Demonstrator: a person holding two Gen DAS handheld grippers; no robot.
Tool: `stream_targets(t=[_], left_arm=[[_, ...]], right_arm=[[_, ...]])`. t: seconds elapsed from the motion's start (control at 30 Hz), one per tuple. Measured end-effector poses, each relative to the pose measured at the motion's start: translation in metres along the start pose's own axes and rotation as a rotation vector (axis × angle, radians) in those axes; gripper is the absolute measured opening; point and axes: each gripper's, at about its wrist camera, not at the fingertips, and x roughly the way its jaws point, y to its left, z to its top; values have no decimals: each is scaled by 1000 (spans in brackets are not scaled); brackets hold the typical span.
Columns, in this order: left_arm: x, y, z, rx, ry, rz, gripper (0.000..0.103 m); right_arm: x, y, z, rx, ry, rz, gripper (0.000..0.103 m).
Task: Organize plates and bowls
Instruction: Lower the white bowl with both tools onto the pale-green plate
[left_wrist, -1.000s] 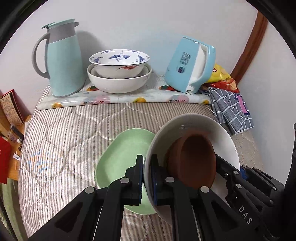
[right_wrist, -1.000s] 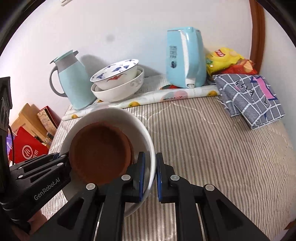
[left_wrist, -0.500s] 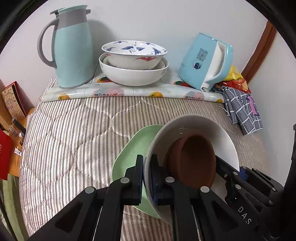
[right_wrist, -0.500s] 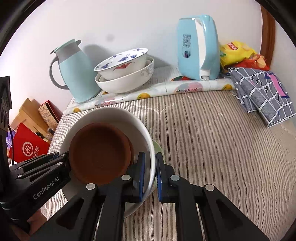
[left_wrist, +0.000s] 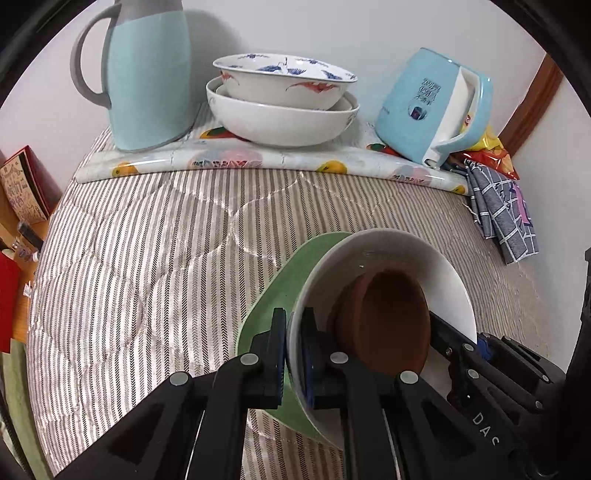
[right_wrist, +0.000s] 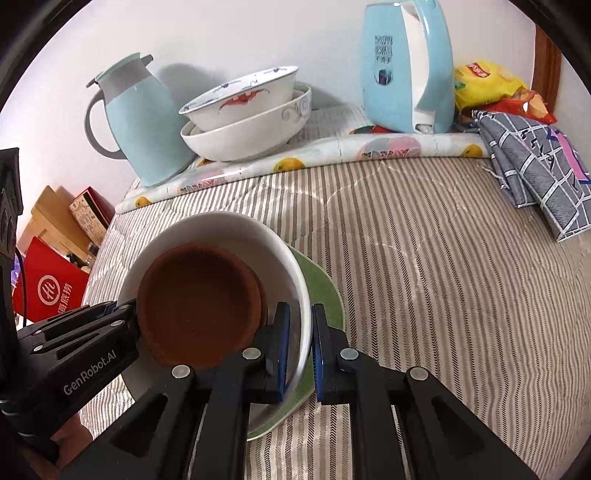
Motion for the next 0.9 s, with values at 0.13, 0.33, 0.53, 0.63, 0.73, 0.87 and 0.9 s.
stream_targets(t=[0.13,0.33,0.53,0.63,0.73,0.87,0.9], left_arm=[[8,4,1,0,7,-3,8],[13,9,4,-10,10,-31,9],[13,10,3,3,-3,-29,12],[13,11,3,0,1,-38,12],[13,11,2,7,6,-35,14],[10,13,0,-4,13,-47,16],[7,12,-1,1,12,-48,17]], right_arm=[[9,0,1,0,14,0,11],[12,3,3,-10,5,-4,12],[12,3,3,-34,7,-2,13],[12,3,3,-42,7,-21,18],[11,0,2,-41,7,-18,22],[7,0,-1,-44,3,-16,23],[6,0,-1,-43,1,-16,26]])
